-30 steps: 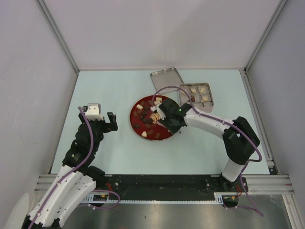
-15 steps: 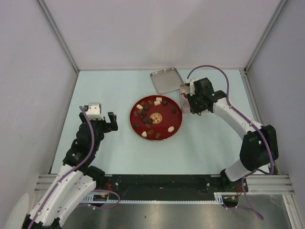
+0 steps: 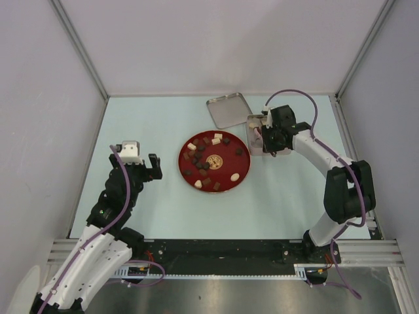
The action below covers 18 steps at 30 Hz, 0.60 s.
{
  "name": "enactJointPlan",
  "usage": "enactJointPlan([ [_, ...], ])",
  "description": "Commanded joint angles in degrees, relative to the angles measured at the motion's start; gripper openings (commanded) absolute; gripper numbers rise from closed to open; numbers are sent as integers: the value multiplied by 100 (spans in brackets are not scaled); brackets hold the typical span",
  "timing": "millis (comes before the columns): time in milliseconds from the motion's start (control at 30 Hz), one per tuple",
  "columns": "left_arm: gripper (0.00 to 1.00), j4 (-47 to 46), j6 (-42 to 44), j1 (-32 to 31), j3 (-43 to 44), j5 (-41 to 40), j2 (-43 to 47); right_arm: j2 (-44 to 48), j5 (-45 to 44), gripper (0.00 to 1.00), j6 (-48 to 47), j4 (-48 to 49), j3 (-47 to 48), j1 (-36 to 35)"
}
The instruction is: Pack the chocolate
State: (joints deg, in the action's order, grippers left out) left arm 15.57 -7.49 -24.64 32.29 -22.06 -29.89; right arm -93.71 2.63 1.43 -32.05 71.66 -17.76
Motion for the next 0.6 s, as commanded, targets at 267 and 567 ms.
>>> enactJointPlan([
  [267, 100, -116, 89, -32, -30, 36, 1, -507, 27, 4, 156, 648, 138, 9],
  [567, 100, -107, 89, -40, -21, 36, 18, -719, 88, 14, 173, 780, 147, 18],
])
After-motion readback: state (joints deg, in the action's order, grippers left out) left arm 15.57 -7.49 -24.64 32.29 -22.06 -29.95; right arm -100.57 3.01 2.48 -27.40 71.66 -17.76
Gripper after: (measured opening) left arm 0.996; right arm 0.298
